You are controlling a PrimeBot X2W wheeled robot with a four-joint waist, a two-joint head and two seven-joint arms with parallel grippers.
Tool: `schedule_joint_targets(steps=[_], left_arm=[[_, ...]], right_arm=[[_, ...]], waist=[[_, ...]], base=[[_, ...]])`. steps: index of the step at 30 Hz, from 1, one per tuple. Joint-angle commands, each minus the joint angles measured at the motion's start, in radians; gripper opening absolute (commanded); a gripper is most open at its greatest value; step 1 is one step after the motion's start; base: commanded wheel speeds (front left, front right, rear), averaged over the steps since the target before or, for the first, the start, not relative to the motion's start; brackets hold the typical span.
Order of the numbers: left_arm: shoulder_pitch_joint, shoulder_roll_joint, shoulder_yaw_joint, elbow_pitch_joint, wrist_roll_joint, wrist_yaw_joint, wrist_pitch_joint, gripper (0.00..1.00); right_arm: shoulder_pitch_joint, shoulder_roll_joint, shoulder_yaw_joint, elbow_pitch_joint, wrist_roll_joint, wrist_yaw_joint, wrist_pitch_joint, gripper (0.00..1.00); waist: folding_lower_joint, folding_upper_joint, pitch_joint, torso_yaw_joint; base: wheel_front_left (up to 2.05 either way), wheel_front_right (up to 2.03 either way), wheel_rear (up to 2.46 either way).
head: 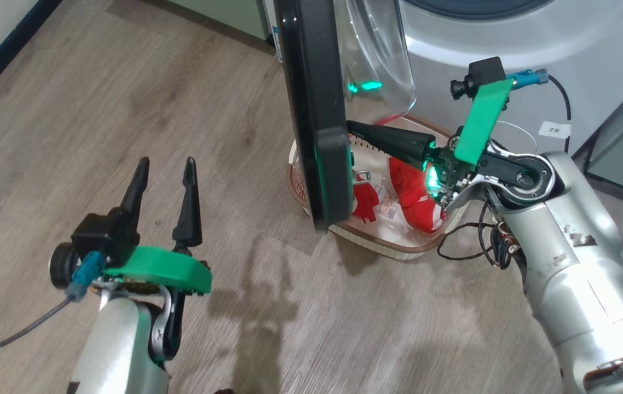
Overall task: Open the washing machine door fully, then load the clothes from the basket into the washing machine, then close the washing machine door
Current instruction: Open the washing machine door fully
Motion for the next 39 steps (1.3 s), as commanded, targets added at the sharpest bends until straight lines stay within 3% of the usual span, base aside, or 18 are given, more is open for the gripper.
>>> schedule_joint_targets(steps=[1, 10, 11, 12, 13, 32, 35, 39], left_arm=[[-0.003, 0.016, 0.027, -0.028, -0.011, 0.005, -0.005, 1.0], [0.007, 0.016, 0.041, -0.027, -0.003, 0.008, -0.005, 1.0], [0.007, 0.016, 0.045, -0.025, -0.001, 0.007, -0.005, 1.0], [0.007, 0.016, 0.048, -0.024, 0.001, 0.007, -0.005, 1.0], [0.008, 0.016, 0.051, -0.025, 0.004, 0.007, -0.005, 1.0], [0.029, 0.016, 0.104, -0.009, 0.044, -0.019, -0.005, 1.0], [0.033, 0.016, 0.107, -0.007, 0.048, -0.021, -0.005, 1.0], [0.037, 0.016, 0.111, -0.004, 0.054, -0.023, -0.005, 1.0]], right_arm=[[-0.006, 0.03, 0.012, -0.03, 0.011, 0.001, -0.01, 0.0], [0.08, 0.017, -0.054, -0.121, 0.063, 0.001, -0.071, 0.0], [0.1, 0.012, -0.062, -0.143, 0.063, 0.001, -0.081, 0.05], [0.12, 0.009, -0.073, -0.167, 0.067, 0.001, -0.093, 0.4], [0.141, 0.007, -0.087, -0.189, 0.069, 0.001, -0.111, 1.0], [0.582, 0.011, -0.236, -0.567, 0.065, 0.001, -0.335, 1.0], [0.616, 0.013, -0.244, -0.602, 0.001, 0.001, -0.404, 1.0], [0.624, 0.013, -0.254, -0.627, -0.169, 0.001, -0.571, 1.0]], waist=[[0.0001, -0.0001, -0.004, 0.002], [0.0001, -0.0001, -0.024, -0.029], [0.0001, -0.0001, -0.026, -0.036], [0.0001, -0.0001, -0.029, -0.042], [0.0001, -0.0001, -0.032, -0.049], [0.0001, -0.0001, -0.079, -0.128], [0.0001, -0.0001, -0.084, -0.133], [0.0001, -0.0001, -0.089, -0.137]], base=[[0.0, 0.0, 0.0], [0.0, 0.0, 0.0], [0.0, 0.0, 0.0], [0.0, 0.0, 0.0], [0.0, 0.0, 0.0], [0.0, 0.0, 0.0], [0.0, 0.0, 0.0], [0.0, 0.0, 0.0]])
